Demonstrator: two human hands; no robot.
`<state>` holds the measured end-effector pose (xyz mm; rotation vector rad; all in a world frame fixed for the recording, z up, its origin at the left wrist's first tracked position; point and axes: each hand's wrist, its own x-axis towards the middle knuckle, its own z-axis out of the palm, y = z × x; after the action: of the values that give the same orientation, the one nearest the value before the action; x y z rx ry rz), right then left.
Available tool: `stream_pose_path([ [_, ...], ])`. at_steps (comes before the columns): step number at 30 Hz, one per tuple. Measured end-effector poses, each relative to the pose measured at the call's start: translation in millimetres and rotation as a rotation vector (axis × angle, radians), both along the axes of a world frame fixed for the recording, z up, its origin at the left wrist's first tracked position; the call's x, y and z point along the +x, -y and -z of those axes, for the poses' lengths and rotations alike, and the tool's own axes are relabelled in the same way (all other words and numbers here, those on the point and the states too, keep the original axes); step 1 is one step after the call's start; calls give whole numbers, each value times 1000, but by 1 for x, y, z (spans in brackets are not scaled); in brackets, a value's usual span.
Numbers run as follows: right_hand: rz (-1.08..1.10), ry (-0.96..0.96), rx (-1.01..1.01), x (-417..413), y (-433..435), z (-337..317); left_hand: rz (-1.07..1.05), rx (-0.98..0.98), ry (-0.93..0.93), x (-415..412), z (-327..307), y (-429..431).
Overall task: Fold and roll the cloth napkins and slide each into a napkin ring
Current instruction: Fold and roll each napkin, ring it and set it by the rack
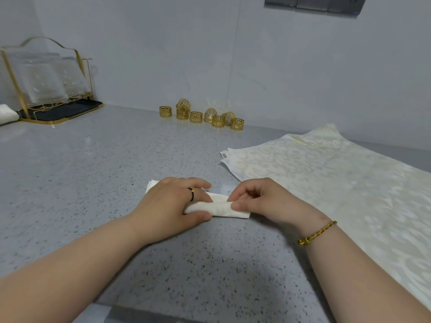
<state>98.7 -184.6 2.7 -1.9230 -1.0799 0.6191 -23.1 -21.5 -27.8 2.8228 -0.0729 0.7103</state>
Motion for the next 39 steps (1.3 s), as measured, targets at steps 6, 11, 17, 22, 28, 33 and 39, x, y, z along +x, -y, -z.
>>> stream_pose_path([
  [6, 27, -57, 70, 2, -2, 7, -99, -152, -302, 17, -17, 17],
  [11, 55, -1, 59, 3, -2, 7, -119, -163, -376, 31, -24, 28],
  [17, 57, -5, 55, 4, -5, 7, -114, -357, -368, 33, -25, 30],
  [22, 92, -59, 122, 3, -6, 13, -147, -288, -382, 43, -23, 29],
  [28, 284, 70, 238, 7, -1, 15, -230, -66, -380, 47, -26, 18],
  [33, 298, 144, 170, 6, -2, 18, -387, 38, -222, 54, -25, -20],
  [39, 379, 97, 35, 12, -15, 11, -416, -75, -102, 64, -14, -44],
])
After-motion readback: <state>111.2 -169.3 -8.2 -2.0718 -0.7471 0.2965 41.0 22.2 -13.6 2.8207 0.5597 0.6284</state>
